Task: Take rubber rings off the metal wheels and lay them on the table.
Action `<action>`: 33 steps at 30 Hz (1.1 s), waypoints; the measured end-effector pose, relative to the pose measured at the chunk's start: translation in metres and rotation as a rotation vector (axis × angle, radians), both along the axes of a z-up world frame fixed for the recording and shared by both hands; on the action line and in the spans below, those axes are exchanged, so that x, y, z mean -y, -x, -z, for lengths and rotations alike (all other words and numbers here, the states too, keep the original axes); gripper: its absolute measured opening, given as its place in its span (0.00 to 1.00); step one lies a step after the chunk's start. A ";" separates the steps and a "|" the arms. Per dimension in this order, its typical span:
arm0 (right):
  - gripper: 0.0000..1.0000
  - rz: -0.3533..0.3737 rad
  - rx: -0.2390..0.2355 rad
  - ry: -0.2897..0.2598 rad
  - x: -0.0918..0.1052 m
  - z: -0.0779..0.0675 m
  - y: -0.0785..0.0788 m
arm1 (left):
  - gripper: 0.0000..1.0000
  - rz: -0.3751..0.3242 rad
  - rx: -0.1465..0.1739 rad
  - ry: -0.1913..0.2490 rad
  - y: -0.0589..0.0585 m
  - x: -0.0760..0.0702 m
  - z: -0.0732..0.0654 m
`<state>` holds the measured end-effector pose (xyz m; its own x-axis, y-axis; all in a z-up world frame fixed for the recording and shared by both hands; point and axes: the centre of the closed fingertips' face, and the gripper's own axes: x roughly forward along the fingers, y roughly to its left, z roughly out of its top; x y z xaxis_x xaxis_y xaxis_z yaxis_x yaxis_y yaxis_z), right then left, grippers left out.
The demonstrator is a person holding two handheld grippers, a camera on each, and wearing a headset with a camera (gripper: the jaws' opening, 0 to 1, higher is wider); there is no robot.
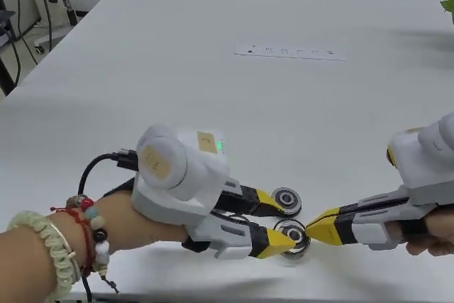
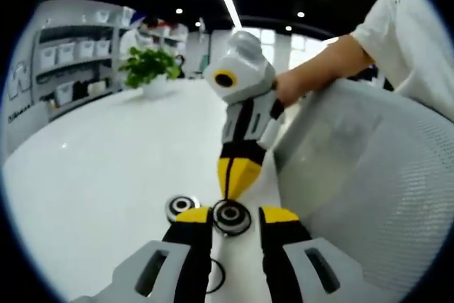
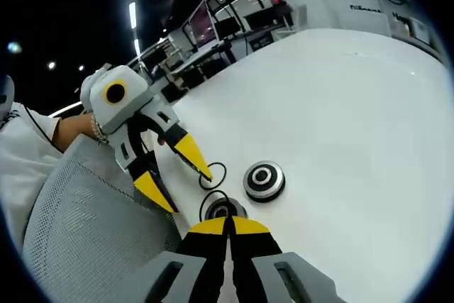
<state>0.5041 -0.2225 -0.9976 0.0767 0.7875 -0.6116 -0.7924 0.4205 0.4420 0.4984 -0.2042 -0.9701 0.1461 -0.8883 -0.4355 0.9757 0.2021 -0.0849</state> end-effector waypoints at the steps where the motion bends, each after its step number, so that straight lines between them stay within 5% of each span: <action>1: 0.00 0.001 -0.001 -0.001 0.000 -0.001 0.000 | 0.27 0.018 0.012 -0.020 0.002 -0.001 0.000; 5: 0.00 0.002 0.005 -0.005 0.001 -0.003 -0.001 | 0.39 0.074 0.104 -0.092 0.008 -0.008 -0.002; 9: 0.00 -0.004 0.005 -0.002 0.000 -0.003 -0.001 | 0.50 0.075 0.095 -0.094 0.015 -0.016 -0.011; 20: 0.00 -0.032 0.011 -0.005 -0.006 -0.010 0.007 | 0.71 -0.002 0.132 -0.116 0.015 -0.057 -0.031; 33: 0.00 -0.052 0.086 0.004 0.001 -0.032 0.009 | 0.79 -0.141 0.129 -0.094 0.014 -0.097 -0.038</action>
